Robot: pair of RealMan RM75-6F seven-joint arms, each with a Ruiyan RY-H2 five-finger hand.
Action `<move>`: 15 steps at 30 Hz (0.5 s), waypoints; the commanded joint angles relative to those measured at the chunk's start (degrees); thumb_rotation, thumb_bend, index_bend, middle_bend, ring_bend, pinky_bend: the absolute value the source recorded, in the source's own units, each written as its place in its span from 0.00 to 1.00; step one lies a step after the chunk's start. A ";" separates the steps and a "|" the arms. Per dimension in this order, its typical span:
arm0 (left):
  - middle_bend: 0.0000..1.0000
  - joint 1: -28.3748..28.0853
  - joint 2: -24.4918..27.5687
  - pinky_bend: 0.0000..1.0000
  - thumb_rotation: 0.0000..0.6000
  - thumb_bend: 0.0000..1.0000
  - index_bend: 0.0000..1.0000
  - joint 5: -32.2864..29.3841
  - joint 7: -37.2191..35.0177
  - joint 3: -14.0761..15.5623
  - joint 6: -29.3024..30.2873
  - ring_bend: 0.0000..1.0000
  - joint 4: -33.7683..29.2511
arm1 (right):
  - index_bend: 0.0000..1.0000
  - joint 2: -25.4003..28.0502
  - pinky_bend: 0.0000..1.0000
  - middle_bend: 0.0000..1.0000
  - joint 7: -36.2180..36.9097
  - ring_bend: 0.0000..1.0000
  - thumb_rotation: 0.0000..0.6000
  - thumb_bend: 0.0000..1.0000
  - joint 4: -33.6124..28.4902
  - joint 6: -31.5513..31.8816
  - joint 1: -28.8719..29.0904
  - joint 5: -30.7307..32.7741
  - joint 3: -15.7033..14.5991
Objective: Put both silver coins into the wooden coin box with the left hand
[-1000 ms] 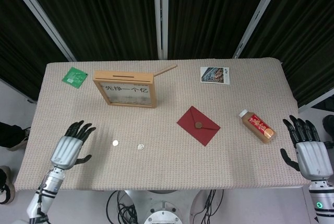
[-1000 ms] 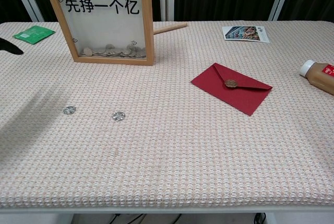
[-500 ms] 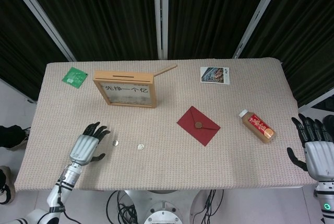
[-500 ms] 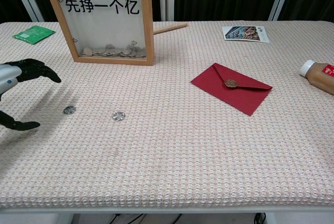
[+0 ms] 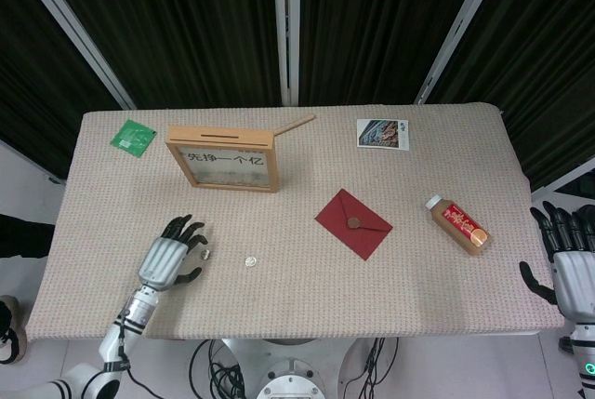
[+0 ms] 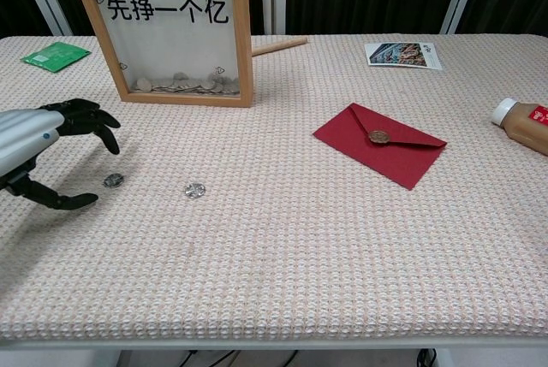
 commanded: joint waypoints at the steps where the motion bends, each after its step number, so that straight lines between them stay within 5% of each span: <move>1: 0.16 -0.14 -0.67 0.11 1.00 0.23 0.38 0.09 -0.34 0.17 0.25 0.02 0.85 | 0.00 -0.12 0.00 0.00 -0.10 0.00 1.00 0.29 0.07 -0.39 0.10 0.39 0.01; 15: 0.16 -0.81 -1.91 0.10 1.00 0.23 0.42 -0.94 -1.04 0.54 -0.73 0.02 3.02 | 0.00 -0.17 0.00 0.00 -0.26 0.00 1.00 0.29 0.23 -1.27 0.35 1.42 0.28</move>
